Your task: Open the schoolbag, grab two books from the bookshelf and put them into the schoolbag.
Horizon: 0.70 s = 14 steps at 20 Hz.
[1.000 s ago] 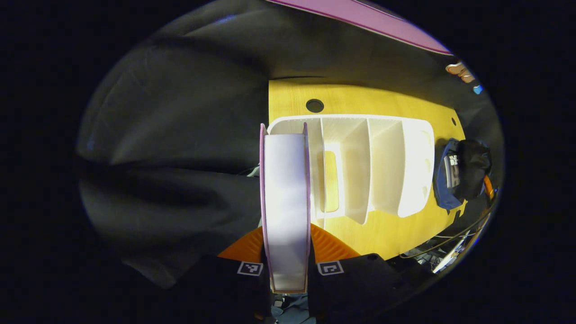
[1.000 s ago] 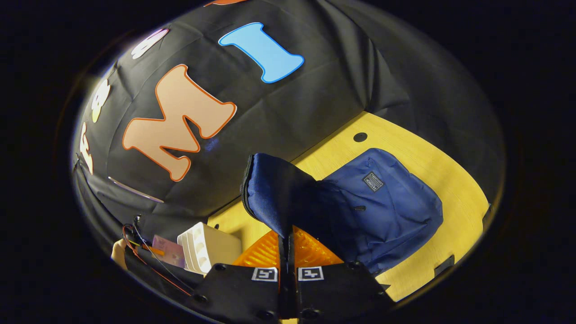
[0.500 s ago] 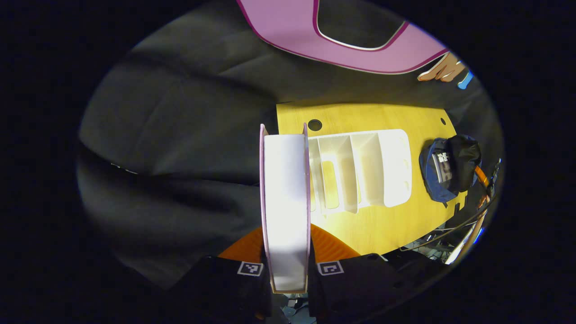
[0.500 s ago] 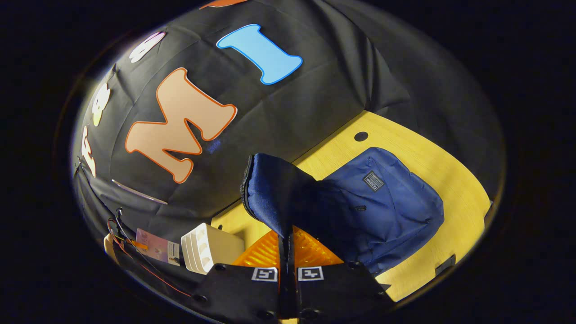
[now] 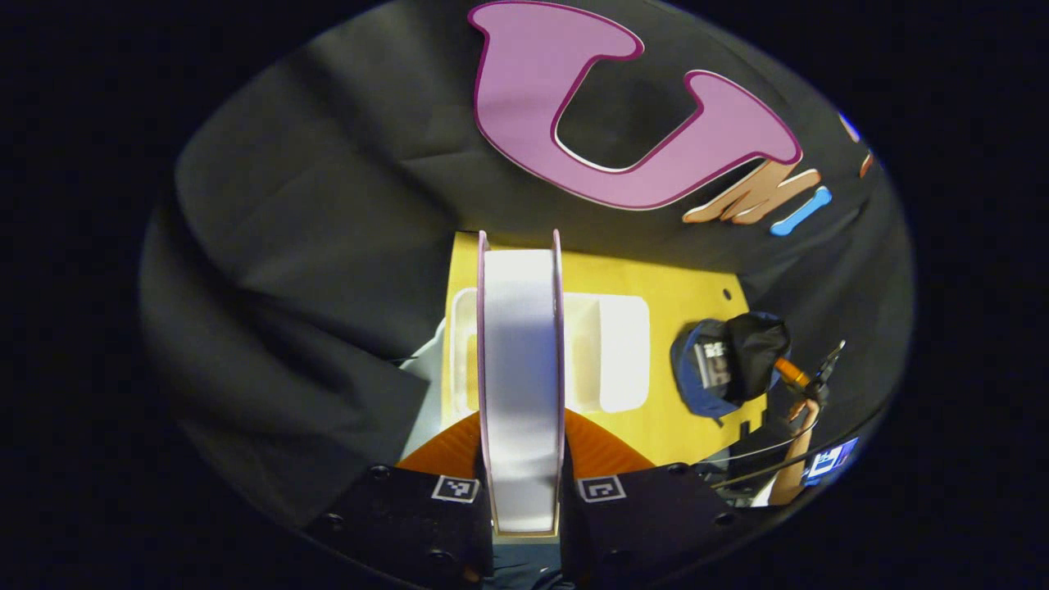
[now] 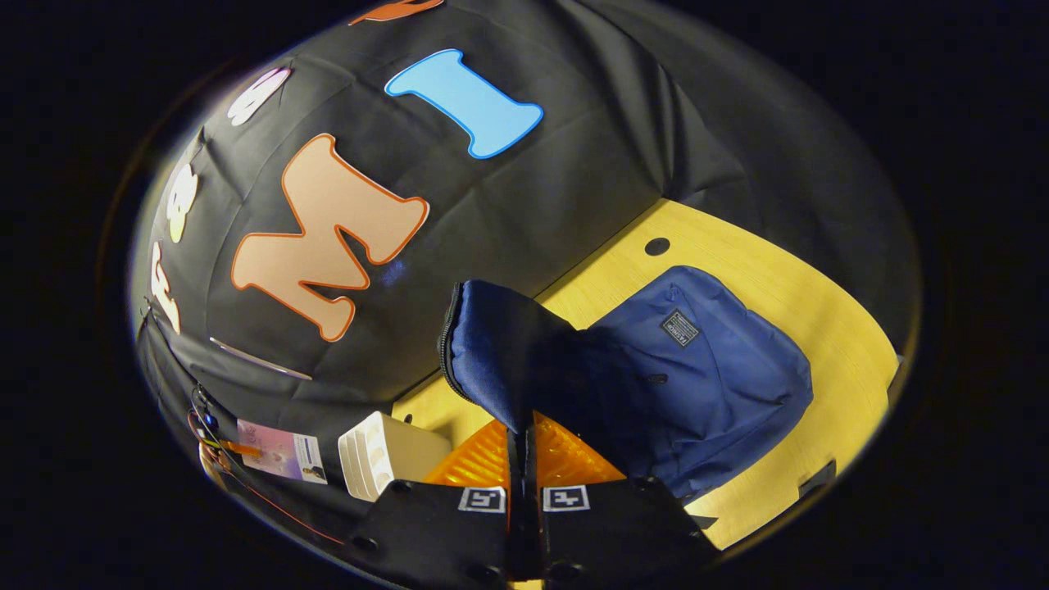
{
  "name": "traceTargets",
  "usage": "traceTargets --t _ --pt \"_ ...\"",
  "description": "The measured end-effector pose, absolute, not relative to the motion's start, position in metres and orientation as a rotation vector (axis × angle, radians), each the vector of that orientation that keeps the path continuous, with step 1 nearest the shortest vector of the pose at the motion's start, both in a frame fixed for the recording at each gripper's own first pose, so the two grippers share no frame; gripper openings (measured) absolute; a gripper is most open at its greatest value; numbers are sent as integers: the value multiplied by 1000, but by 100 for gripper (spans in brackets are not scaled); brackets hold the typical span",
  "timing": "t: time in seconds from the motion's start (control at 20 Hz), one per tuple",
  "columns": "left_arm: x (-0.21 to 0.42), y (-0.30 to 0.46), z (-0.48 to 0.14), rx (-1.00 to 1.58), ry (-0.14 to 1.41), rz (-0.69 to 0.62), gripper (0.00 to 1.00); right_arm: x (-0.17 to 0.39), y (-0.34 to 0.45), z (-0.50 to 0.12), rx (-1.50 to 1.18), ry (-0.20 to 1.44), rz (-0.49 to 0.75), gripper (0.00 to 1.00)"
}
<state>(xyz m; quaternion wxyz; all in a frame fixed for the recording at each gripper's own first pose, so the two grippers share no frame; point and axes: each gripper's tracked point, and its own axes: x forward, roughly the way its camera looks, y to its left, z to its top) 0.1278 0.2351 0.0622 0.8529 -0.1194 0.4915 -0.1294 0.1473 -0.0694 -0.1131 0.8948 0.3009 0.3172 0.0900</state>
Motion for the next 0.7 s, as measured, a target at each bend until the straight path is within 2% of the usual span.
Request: traceTargets --t 0.1,0.15,0.4,0.55,0.7 --pt "125 222 61 -300 1011 -300 27 146 -70 -113 619 658 185 3" --pt "125 217 59 -319 1011 -315 29 146 -70 -113 618 659 184 3" --pt "130 182 49 -459 968 -366 29 144 -72 -112 620 655 177 3" --pt "115 165 36 -559 1006 -429 26 144 -73 -113 625 654 174 3" --pt "112 164 25 -638 989 -427 25 145 -75 -114 620 655 168 3"
